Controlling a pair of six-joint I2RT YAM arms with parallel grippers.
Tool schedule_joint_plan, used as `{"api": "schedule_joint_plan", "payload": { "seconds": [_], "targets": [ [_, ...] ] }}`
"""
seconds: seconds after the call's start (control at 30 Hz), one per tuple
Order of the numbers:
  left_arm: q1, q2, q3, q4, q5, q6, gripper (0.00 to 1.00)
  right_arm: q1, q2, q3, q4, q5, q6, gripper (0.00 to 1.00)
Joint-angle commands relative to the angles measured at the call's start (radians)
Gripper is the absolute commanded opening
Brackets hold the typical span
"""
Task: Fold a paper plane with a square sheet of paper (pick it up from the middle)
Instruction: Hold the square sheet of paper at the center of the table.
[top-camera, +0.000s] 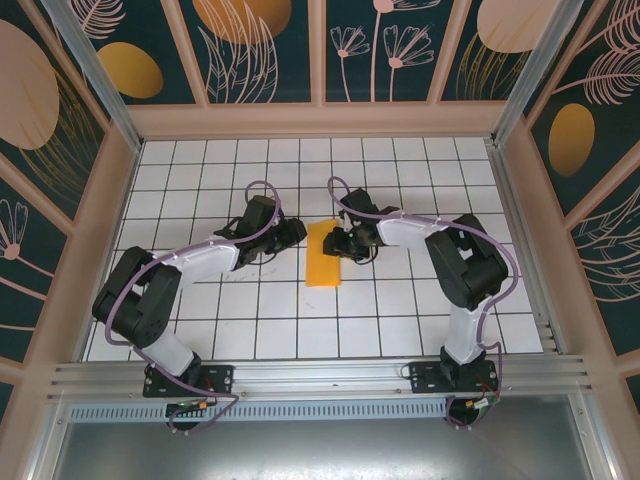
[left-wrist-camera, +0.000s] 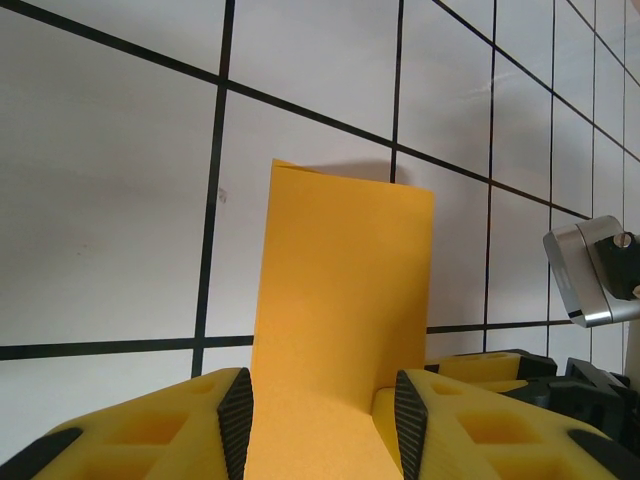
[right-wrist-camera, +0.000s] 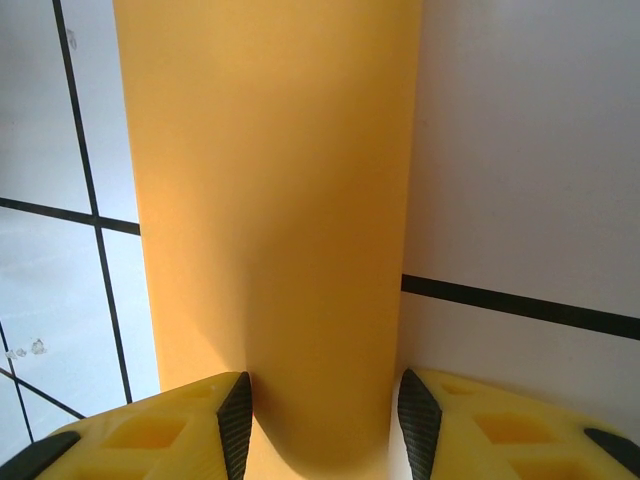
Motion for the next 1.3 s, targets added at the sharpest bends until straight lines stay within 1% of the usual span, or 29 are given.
{"api": "schedule_joint_plan", "payload": {
  "seconds": [0.0, 0.37, 0.6, 0.8, 0.97, 1.27],
  "targets": [
    [-0.001, 0.012, -0.007, 0.022, 0.019, -0.001, 0.44, -0.005, 0.048, 0.010, -0.054, 0.026, 0.024, 0.48],
    [-0.001, 0.014, -0.009, 0.022, 0.015, -0.006, 0.43, -0.006, 0.057, 0.007, -0.065, 0.040, 0.034, 0.48],
    [0.000, -0.030, -0.040, 0.003, -0.093, -0.057, 0.38, -0.002, 0.068, 0.009, -0.066, 0.039, 0.055, 0.49],
    [0.005, -0.073, -0.065, -0.007, -0.157, -0.077, 0.38, -0.003, 0.078, 0.012, -0.077, 0.048, 0.064, 0.49],
    [0.006, -0.086, -0.071, -0.006, -0.163, -0.072, 0.38, -0.003, 0.083, 0.016, -0.074, 0.044, 0.058, 0.49],
    [0.006, -0.060, -0.068, 0.041, -0.096, -0.055, 0.37, -0.001, 0.103, 0.031, -0.098, 0.038, 0.016, 0.50]
  ]
}}
